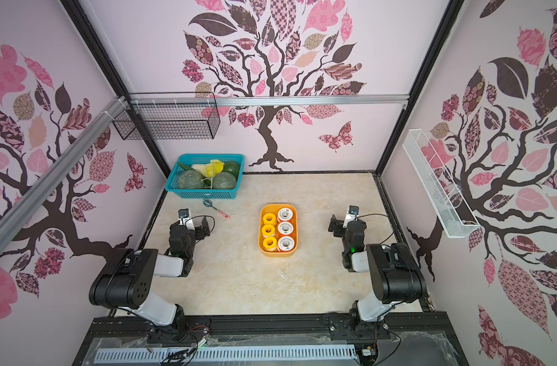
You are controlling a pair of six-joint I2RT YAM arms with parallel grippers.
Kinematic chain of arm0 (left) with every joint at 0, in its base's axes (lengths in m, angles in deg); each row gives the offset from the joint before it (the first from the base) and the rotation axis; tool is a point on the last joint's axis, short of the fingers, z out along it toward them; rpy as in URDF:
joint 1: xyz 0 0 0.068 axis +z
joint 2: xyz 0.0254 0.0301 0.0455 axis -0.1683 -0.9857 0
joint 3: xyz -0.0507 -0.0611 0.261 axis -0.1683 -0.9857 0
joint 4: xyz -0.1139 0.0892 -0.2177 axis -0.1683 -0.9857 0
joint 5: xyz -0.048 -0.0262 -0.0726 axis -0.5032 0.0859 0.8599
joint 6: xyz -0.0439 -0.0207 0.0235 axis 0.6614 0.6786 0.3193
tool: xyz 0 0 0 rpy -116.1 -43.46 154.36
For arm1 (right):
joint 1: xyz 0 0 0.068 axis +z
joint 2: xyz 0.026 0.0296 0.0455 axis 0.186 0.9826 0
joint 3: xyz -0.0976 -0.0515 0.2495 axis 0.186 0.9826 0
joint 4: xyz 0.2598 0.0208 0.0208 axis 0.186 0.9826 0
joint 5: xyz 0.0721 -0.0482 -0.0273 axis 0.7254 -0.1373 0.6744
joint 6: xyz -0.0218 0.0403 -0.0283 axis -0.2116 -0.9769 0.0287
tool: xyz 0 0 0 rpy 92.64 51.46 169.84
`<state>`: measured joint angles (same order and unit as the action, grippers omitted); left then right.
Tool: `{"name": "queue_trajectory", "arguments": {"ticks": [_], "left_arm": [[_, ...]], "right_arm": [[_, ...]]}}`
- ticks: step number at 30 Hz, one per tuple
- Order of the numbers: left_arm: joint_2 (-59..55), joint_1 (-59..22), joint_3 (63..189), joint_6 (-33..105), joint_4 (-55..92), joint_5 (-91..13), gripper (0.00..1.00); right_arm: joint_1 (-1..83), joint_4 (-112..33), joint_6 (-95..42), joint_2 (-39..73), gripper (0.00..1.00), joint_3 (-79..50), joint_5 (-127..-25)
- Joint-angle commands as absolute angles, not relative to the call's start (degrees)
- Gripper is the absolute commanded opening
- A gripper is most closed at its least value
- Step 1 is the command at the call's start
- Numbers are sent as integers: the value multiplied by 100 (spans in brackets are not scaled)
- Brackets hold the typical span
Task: Put the sealing tape into the storage box
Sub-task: Reset both arms
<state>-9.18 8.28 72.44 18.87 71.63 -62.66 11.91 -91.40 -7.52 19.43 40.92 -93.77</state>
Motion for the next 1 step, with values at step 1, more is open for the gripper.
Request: {"name": "queue_trajectory", "arguments": {"ticks": [1], "left_arm": [[-934, 873, 7311, 1959, 7129, -6155, 98]], "right_arm": [[1153, -9212, -713, 1966, 99, 3974, -9337]]}}
